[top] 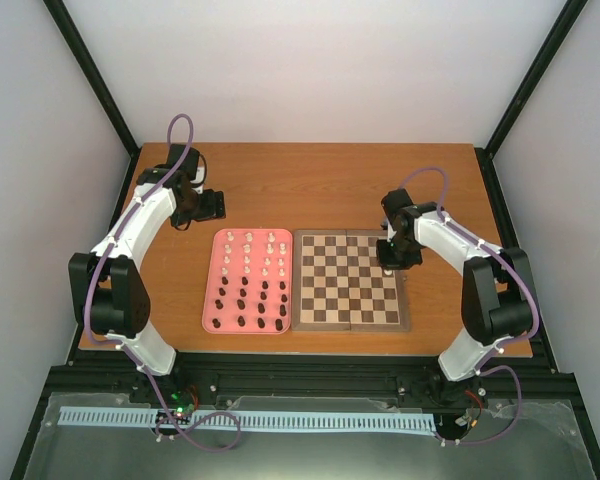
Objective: Set up the chess pieces on the board
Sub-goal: Place the chess piece on the chessboard, then pick up the chess piece from the storage box.
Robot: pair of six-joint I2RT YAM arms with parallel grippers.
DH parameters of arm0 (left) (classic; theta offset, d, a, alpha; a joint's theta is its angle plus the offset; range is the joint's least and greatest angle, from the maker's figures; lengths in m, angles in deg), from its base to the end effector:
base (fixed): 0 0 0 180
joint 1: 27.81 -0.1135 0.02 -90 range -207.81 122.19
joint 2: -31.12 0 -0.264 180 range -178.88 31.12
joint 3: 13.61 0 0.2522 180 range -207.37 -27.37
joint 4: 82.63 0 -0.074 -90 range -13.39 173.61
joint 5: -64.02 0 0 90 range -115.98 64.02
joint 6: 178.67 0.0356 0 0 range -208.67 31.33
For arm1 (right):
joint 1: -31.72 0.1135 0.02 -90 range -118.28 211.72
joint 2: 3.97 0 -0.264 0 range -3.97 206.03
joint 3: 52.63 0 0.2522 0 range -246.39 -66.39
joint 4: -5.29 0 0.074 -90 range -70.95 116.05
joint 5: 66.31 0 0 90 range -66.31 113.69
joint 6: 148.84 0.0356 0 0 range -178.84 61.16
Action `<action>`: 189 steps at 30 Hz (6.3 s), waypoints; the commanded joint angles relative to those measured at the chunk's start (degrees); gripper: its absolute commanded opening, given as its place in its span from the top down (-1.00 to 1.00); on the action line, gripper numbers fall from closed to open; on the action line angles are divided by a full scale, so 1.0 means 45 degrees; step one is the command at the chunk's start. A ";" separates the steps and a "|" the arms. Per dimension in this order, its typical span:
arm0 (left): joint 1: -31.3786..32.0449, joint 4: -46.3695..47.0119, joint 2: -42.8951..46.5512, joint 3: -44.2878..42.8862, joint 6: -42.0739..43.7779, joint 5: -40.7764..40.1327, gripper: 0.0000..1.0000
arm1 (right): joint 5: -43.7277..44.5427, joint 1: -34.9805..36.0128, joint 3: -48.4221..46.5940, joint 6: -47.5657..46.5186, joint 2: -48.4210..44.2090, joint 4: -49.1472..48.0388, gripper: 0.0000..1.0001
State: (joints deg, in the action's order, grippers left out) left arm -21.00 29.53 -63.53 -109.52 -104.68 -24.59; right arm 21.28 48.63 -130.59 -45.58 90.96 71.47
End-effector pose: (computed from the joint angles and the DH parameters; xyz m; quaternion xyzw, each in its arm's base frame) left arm 0.3346 -0.0408 0.2816 -0.0761 0.9762 -0.0518 0.1966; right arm 0.2837 0.0878 0.1941 -0.0330 0.9974 0.0358 0.0522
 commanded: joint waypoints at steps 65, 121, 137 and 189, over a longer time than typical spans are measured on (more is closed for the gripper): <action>-0.0004 -0.0032 -0.0069 -0.0162 0.0130 0.0258 -0.99 | 0.0096 0.0450 0.0127 0.0319 0.0018 0.0320 0.42; -0.0009 0.0003 0.0465 0.0284 0.0149 0.0071 -0.99 | -0.1943 0.5579 -1.2908 -0.1405 0.8779 0.1986 0.11; -0.0008 -0.0010 0.0448 0.0212 0.0089 0.0169 -0.99 | -0.2110 0.5579 -1.5160 -0.1174 1.0209 0.1561 0.13; -0.0009 -0.0082 0.0037 -0.0023 -0.0031 0.0610 -1.00 | -0.1770 0.5559 -1.5823 -0.1198 1.0479 0.1615 0.94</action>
State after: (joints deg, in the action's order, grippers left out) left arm -21.00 29.57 -63.22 -107.66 -104.72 -22.28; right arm 11.46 73.50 -202.52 -50.06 142.98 77.46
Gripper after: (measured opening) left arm 0.998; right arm 0.056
